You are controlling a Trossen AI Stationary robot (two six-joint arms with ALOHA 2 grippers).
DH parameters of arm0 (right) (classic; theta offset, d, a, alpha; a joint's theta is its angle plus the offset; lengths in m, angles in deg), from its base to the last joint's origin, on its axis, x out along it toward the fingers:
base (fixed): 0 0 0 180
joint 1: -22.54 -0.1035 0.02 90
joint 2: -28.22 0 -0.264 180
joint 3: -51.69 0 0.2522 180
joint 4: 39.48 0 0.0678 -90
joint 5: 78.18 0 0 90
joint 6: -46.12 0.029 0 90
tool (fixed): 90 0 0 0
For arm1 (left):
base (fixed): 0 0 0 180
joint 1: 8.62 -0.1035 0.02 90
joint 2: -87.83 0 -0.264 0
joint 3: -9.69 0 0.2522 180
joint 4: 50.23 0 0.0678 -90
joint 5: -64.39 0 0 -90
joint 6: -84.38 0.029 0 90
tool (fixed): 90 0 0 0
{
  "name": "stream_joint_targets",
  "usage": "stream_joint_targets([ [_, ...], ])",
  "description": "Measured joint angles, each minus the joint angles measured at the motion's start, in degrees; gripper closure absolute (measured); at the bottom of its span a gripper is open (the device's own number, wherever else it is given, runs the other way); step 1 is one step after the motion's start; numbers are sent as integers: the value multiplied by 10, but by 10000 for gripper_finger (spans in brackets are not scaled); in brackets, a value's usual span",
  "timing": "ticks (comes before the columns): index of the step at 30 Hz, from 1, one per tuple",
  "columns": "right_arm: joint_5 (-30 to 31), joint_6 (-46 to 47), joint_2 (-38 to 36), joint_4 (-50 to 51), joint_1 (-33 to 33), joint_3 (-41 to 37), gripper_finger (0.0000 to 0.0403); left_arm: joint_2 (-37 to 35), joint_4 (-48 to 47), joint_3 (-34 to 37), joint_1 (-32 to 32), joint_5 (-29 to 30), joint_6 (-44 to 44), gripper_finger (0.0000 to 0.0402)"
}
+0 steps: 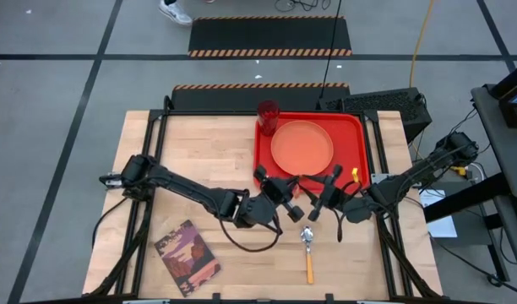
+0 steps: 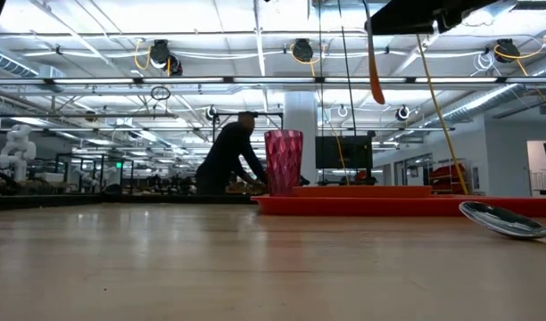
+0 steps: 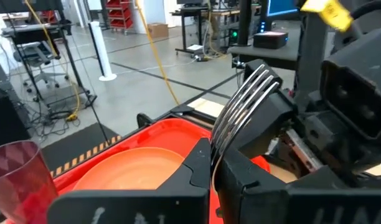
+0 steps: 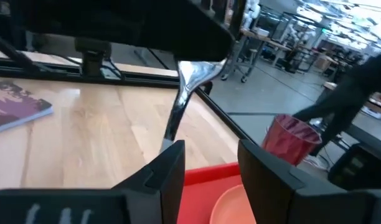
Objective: Pick and place plate/cup/fork/spoon on tray
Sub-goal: Put the orange fork beside the orange plate on the red tray
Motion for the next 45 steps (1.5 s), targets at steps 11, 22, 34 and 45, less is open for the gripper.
stream_joint_targets([
  [11, 30, -24, 11, -50, -11, 0, 259, 0, 39, 0, 11, 33, 54, 395],
  [22, 56, -114, 11, -116, -47, 0, 259, -17, 37, 0, 36, 104, 87, 397],
  [34, 42, -124, 37, -128, -33, 0, 259, -17, 55, 0, 5, 2, 49, 397],
  [45, 120, -132, 61, -141, -33, 0, 272, -12, 59, 0, 1, -14, 29, 396],
])
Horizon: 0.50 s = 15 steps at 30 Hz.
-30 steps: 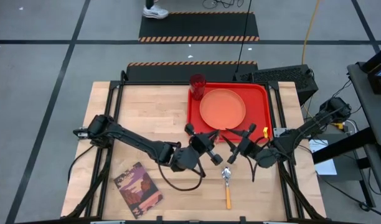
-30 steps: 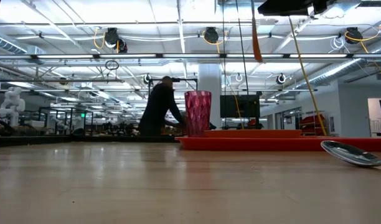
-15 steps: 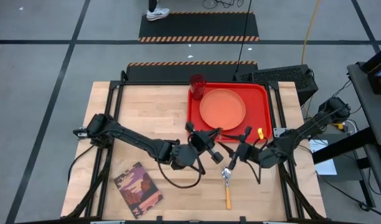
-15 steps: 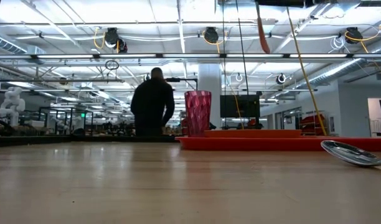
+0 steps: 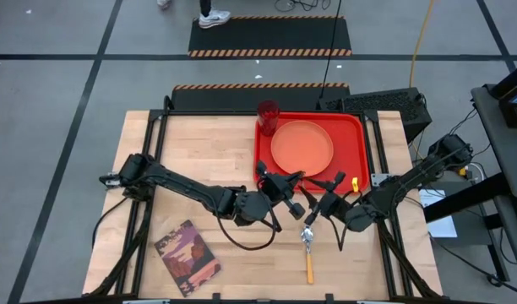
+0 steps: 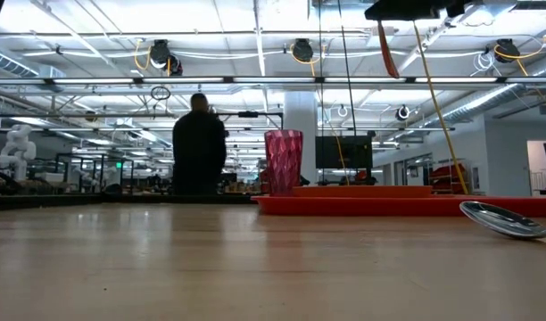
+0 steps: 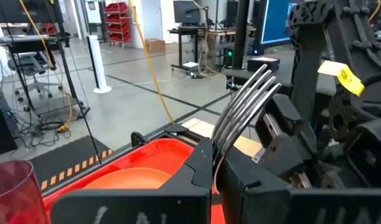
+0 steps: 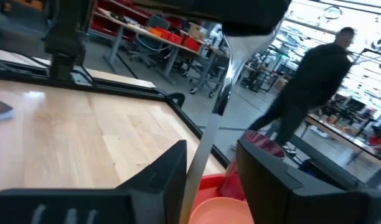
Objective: Pick and place plate/cup/fork/spoon on tray
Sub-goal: Put the orange fork beside the orange plate on the red tray
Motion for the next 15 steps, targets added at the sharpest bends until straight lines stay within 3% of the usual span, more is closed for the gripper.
stream_joint_targets([
  [10, 7, -9, 7, 0, 0, 0, 371, 0, -14, 0, 0, 1, -9, 394],
  [15, 14, -7, 7, 1, 0, 0, 390, 0, -32, 0, 1, 7, -32, 387],
])
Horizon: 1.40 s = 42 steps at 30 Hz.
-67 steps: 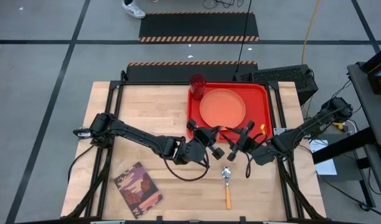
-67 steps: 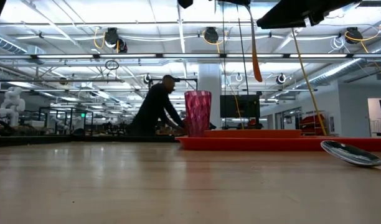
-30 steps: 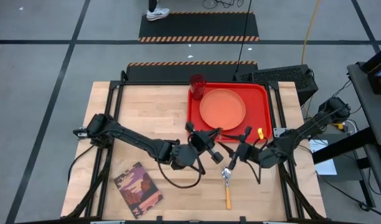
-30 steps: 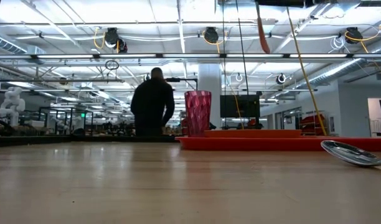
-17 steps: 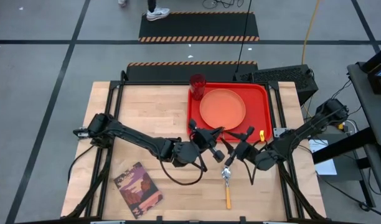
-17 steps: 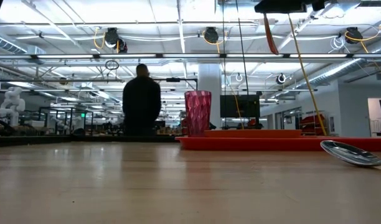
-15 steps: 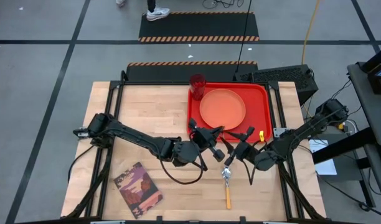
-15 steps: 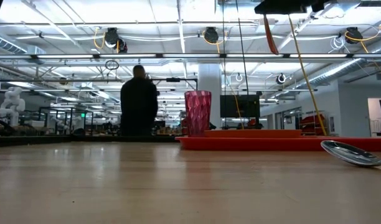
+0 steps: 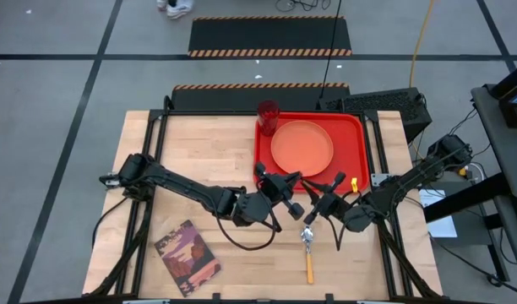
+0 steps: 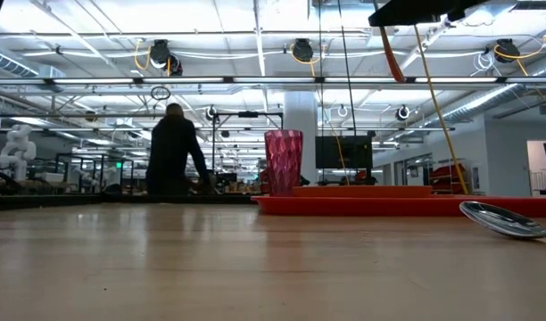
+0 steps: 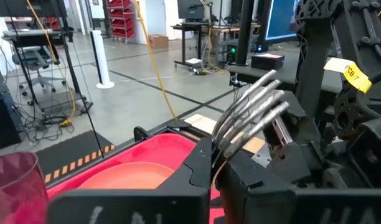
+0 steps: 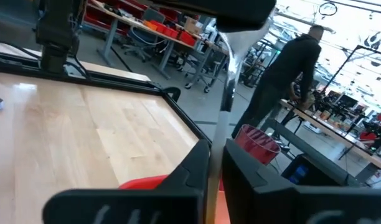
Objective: Pick and place plate/cup/fork/spoon on tray
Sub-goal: Put the orange fork beside the orange plate on the red tray
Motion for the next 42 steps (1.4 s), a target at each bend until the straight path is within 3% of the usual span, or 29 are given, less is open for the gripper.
stream_joint_targets([
  [9, -7, -7, -4, 0, 0, 0, 388, -2, -21, 0, 18, -9, 6, 263],
  [16, -8, -4, -4, 0, 0, 0, 392, -25, -83, 0, 46, 55, 28, 180],
  [26, -9, 113, -4, 66, 6, 0, 391, -127, -404, 0, 77, 116, -84, 158],
  [33, -14, 298, -14, 199, 34, 0, 391, -147, -695, 0, 74, 101, -316, 158],
  [37, -95, 390, -54, 290, 87, 0, 391, -149, -743, 35, 86, 89, -419, 158],
  [42, -252, 518, -132, 472, 195, 0, 391, -147, -745, 76, 97, 78, -454, 158],
])
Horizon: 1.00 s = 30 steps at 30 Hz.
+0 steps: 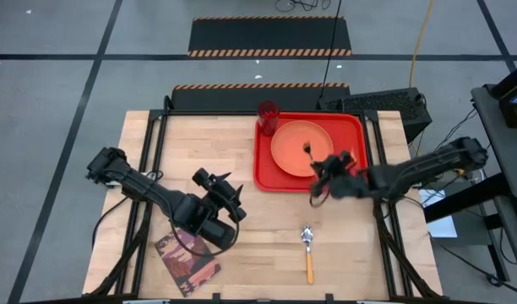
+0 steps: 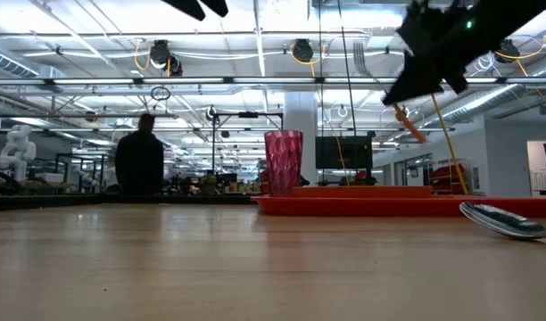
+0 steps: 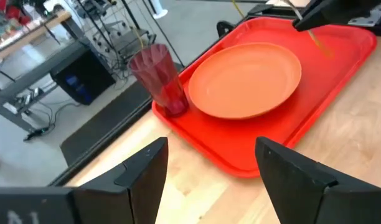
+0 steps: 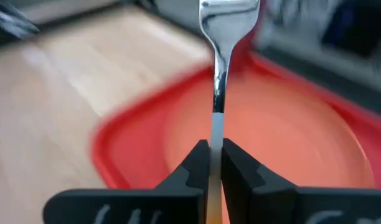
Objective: Pick and place plate/cup/fork/spoon on tray
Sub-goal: Put the orange fork beside the orange plate on the red tray
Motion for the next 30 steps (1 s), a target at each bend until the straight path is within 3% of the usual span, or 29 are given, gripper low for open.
stream_joint_targets([
  [6, -137, 51, -60, 135, 116, 0, 390, 0, 4, 6, 0, -16, -24, 158],
  [17, -269, 69, -114, 191, 241, 0, 390, 0, 29, 6, 18, -20, -7, 158],
  [26, -269, 100, -93, 281, 307, 0, 390, 0, 30, 6, 15, -15, -6, 158],
  [30, -269, 106, -84, 263, 328, -15, 390, 0, 30, 6, 15, -14, -3, 158],
])
